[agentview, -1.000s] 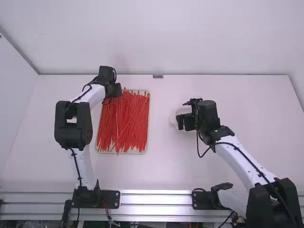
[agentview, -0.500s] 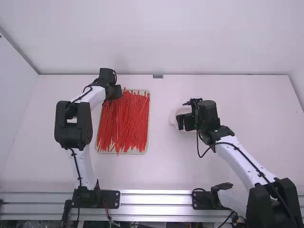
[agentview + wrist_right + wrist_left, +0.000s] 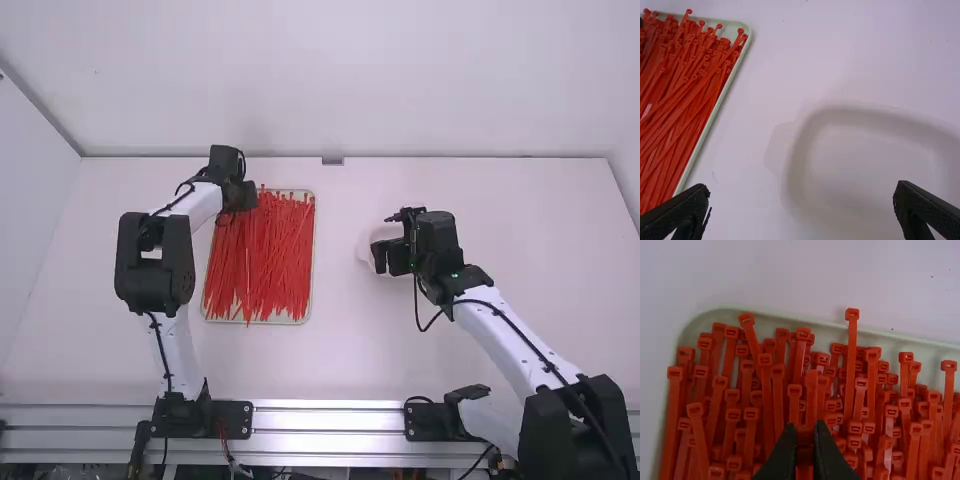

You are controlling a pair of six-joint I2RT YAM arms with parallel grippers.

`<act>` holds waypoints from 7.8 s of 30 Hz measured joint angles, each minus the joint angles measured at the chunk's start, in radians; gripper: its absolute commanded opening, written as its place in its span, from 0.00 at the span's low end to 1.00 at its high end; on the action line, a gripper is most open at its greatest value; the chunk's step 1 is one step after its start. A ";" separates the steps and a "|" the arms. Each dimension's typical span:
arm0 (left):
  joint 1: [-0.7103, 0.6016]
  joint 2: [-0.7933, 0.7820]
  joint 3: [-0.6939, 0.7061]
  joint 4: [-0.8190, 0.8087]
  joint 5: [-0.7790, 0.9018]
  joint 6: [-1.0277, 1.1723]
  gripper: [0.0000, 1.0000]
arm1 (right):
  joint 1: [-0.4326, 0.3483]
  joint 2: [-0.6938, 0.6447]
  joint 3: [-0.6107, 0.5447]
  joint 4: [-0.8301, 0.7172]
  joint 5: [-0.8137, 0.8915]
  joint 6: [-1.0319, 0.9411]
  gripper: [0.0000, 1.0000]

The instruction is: Fasten the cable tie

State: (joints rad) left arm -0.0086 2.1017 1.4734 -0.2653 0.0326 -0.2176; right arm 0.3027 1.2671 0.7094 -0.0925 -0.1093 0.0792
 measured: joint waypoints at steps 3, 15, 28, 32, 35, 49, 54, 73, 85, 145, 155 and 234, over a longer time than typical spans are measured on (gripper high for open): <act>0.000 0.000 -0.027 0.041 0.000 0.000 0.03 | 0.000 0.000 0.000 0.000 0.000 0.000 0.99; 0.000 0.000 -0.118 0.126 0.000 -0.015 0.05 | 0.000 0.000 0.000 0.000 0.000 0.000 0.99; 0.000 0.000 -0.118 0.125 0.000 -0.022 0.09 | 0.000 0.000 0.000 0.000 0.000 -0.001 0.99; 0.000 0.000 -0.118 0.125 0.000 -0.023 0.09 | 0.000 0.000 0.000 -0.001 0.000 0.000 0.99; 0.000 0.000 -0.118 0.126 0.000 -0.022 0.10 | 0.000 0.000 0.000 0.000 0.000 0.000 0.99; 0.000 0.000 -0.118 0.125 0.000 -0.023 0.07 | 0.000 0.000 0.000 0.000 0.000 0.000 0.99; 0.000 0.000 -0.118 0.125 0.000 -0.023 0.02 | 0.000 0.000 0.000 0.000 0.000 0.000 0.99; 0.000 0.000 -0.118 0.128 0.000 -0.023 0.02 | 0.000 0.000 0.000 0.000 0.000 0.000 0.99; 0.000 0.000 -0.117 0.145 0.020 -0.022 0.02 | 0.000 0.000 0.000 0.000 0.000 0.000 0.99; 0.000 0.028 -0.088 0.205 0.060 -0.021 0.17 | 0.000 0.000 0.000 0.000 0.000 0.000 0.99; 0.000 0.028 -0.100 0.214 0.060 -0.018 0.17 | 0.000 0.000 0.000 -0.001 0.000 0.000 0.99; 0.000 -0.344 -0.234 0.121 0.014 0.020 0.02 | 0.000 0.000 0.000 -0.001 0.000 0.019 0.99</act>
State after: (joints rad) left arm -0.0086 1.7573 1.2392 -0.1444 0.0463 -0.1978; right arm 0.3027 1.2671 0.7094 -0.0937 -0.1097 0.0982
